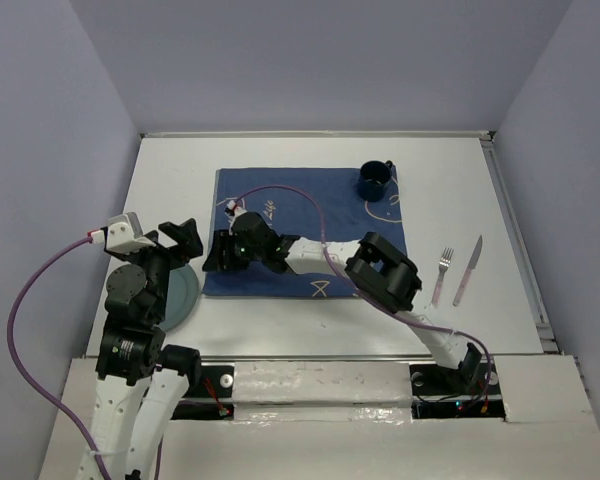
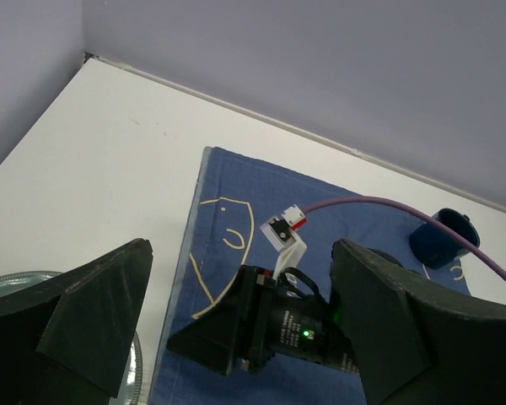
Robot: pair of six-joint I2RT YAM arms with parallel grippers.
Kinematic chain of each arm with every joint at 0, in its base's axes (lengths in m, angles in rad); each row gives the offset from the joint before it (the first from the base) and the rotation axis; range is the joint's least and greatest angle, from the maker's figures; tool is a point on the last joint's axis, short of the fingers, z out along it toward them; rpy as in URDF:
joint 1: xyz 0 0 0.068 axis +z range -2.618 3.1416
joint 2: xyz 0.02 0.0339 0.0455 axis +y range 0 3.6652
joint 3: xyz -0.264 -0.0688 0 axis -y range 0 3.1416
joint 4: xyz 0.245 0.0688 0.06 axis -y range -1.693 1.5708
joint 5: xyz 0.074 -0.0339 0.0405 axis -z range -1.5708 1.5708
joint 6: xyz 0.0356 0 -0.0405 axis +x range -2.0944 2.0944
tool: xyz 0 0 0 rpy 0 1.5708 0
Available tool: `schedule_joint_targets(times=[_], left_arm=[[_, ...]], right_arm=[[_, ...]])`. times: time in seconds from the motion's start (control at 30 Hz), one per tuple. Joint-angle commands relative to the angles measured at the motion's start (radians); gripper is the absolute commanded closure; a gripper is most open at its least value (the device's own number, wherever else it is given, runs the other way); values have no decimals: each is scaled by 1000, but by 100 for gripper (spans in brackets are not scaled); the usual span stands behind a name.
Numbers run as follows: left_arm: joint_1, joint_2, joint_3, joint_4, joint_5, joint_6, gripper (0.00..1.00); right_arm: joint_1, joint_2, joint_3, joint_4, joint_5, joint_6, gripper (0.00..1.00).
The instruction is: Set the dinner table for one person
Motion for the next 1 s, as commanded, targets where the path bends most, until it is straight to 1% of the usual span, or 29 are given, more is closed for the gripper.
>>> schedule_joint_targets(times=[0.0, 0.03, 0.17, 0.3, 0.43, 0.6, 0.7, 0.77, 0.8, 0.97], left_arm=[[7, 9, 21, 62, 27, -2, 1], [7, 8, 19, 64, 30, -2, 1], [7, 6, 18, 68, 39, -4, 1], [7, -2, 15, 70, 50, -7, 1], [5, -8, 13, 71, 57, -8, 1], [1, -17, 10, 74, 60, -8, 1], [1, -20, 8, 76, 66, -10, 1], [-1, -20, 8, 76, 68, -10, 1], [-2, -22, 7, 76, 68, -8, 1], [-5, -29, 5, 76, 73, -10, 1]], right_arm=[[8, 81, 128, 56, -85, 50, 45], [8, 121, 181, 43, -89, 51, 45], [17, 204, 281, 17, -117, 70, 48], [35, 259, 337, 11, -140, 96, 55], [35, 298, 363, 14, -163, 123, 55], [35, 321, 352, 39, -191, 162, 58], [35, 316, 334, 48, -184, 171, 66], [35, 316, 332, 51, -184, 177, 69], [35, 315, 331, 58, -181, 191, 75], [35, 279, 291, 98, -129, 225, 88]])
